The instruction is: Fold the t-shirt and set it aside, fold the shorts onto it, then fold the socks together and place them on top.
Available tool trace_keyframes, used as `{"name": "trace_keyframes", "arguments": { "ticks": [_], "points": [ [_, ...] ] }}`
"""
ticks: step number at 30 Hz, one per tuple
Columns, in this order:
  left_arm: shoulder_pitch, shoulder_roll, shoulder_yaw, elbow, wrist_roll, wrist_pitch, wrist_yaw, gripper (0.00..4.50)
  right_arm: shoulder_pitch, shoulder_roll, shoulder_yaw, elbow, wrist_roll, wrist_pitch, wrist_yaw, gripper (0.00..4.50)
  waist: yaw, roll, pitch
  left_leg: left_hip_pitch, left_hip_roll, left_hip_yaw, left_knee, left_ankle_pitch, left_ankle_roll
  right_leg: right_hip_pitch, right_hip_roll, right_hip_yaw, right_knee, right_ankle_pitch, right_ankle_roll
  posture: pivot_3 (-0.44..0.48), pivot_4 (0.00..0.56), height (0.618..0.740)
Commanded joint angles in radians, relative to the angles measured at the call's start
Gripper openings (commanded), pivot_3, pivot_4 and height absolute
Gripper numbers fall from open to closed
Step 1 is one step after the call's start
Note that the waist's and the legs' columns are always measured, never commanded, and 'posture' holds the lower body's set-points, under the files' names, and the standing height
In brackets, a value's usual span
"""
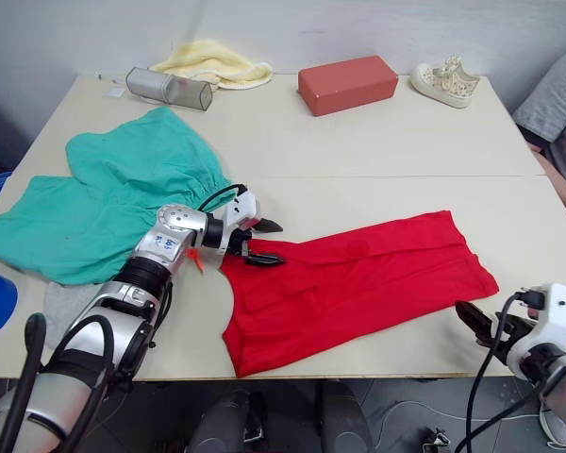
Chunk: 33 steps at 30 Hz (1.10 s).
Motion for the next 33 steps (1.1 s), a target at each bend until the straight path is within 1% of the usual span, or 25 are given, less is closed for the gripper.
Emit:
{"name": "trace_keyframes", "arguments": {
  "ticks": [1, 5, 6, 9, 10, 16, 17, 20, 25, 28, 33],
  "points": [
    [0.016, 0.011, -0.018, -0.033, 0.016, 0.052, -0.038, 2.96, -0.076, -0.011, 0.020, 0.046, -0.027, 0.022, -0.059, 4.50, -0.002, -0.001, 0.000, 0.000, 0.000, 0.000, 0.000, 0.000, 0.000, 0.000, 0.000, 0.000, 0.000, 0.000, 0.000, 0.000, 0.150, 0.740],
    [0.049, 0.027, -0.016, -0.099, 0.011, 0.090, -0.045, 1.63, -0.148, -0.011, 0.040, 0.090, -0.037, 0.043, -0.072, 4.50, -0.002, -0.001, -0.001, 0.000, 0.000, 0.001, 0.000, 0.000, 0.000, 0.000, 0.001, 0.000, 0.000, 0.000, 0.000, 0.000, 0.150, 0.740],
    [0.059, 0.031, -0.016, -0.116, 0.010, 0.099, -0.047, 1.35, -0.165, -0.013, 0.046, 0.104, -0.043, 0.045, -0.073, 4.50, -0.002, -0.001, -0.001, 0.000, 0.000, 0.001, 0.000, 0.000, 0.000, 0.000, 0.001, 0.000, 0.000, 0.000, 0.000, 0.000, 0.150, 0.740],
    [0.087, 0.041, -0.015, -0.165, 0.007, 0.127, -0.050, 0.33, -0.208, -0.020, 0.076, 0.149, -0.075, 0.046, -0.071, 3.87, -0.004, -0.003, -0.002, 0.001, 0.001, 0.002, 0.000, 0.000, -0.001, 0.000, 0.000, 0.001, 0.000, 0.000, 0.000, 0.000, 0.150, 0.740],
    [0.095, 0.044, -0.015, -0.180, 0.007, 0.136, -0.050, 0.02, -0.219, -0.023, 0.088, 0.162, -0.090, 0.048, -0.073, 3.52, -0.004, -0.003, -0.002, 0.001, 0.001, 0.002, 0.000, 0.000, -0.001, 0.000, 0.000, 0.001, 0.000, 0.000, 0.001, 0.000, 0.150, 0.740],
    [0.123, 0.057, -0.009, -0.259, -0.004, 0.186, -0.044, 0.00, -0.262, -0.048, 0.130, 0.218, -0.160, 0.031, -0.048, 1.39, -0.010, -0.005, -0.003, 0.002, 0.002, 0.003, 0.001, 0.000, -0.001, 0.000, 0.000, 0.002, 0.000, 0.001, 0.000, 0.000, 0.150, 0.740],
    [0.127, 0.059, -0.009, -0.271, -0.007, 0.193, -0.043, 0.00, -0.268, -0.052, 0.136, 0.225, -0.170, 0.024, -0.040, 1.10, -0.012, -0.005, -0.003, 0.002, 0.002, 0.003, 0.001, 0.000, -0.001, 0.000, 0.000, 0.002, 0.000, 0.001, 0.000, 0.000, 0.150, 0.740],
    [0.158, 0.068, -0.002, -0.353, -0.028, 0.246, -0.043, 0.00, -0.296, -0.075, 0.168, 0.260, -0.216, -0.025, -0.004, 0.06, -0.016, -0.005, -0.003, 0.002, 0.002, 0.004, 0.000, 0.001, -0.003, 0.000, 0.000, 0.002, 0.000, 0.001, 0.000, 0.000, 0.150, 0.740],
    [0.261, 0.104, 0.010, -0.573, -0.082, 0.414, -0.036, 0.00, -0.357, -0.146, 0.254, 0.360, -0.315, -0.154, 0.086, 0.02, -0.024, -0.005, -0.003, 0.002, 0.002, 0.005, 0.000, 0.003, -0.006, 0.000, 0.000, 0.003, 0.000, 0.001, 0.001, 0.000, 0.150, 0.740],
    [0.337, 0.125, 0.022, -0.718, -0.106, 0.539, 0.012, 0.00, -0.419, -0.185, 0.325, 0.448, -0.386, -0.253, 0.149, 0.02, -0.026, -0.005, -0.003, 0.002, 0.002, 0.006, 0.000, 0.003, -0.007, 0.000, 0.000, 0.005, 0.000, 0.001, 0.001, 0.000, 0.150, 0.740],
    [0.463, 0.128, 0.067, -0.965, -0.169, 0.716, 0.115, 0.00, -0.561, -0.213, 0.436, 0.635, -0.499, -0.418, 0.233, 0.02, -0.031, -0.004, -0.003, 0.003, 0.002, 0.006, 0.000, 0.004, -0.009, -0.001, 0.000, 0.006, 0.000, 0.001, 0.001, 0.000, 0.150, 0.740]
  ]
}}
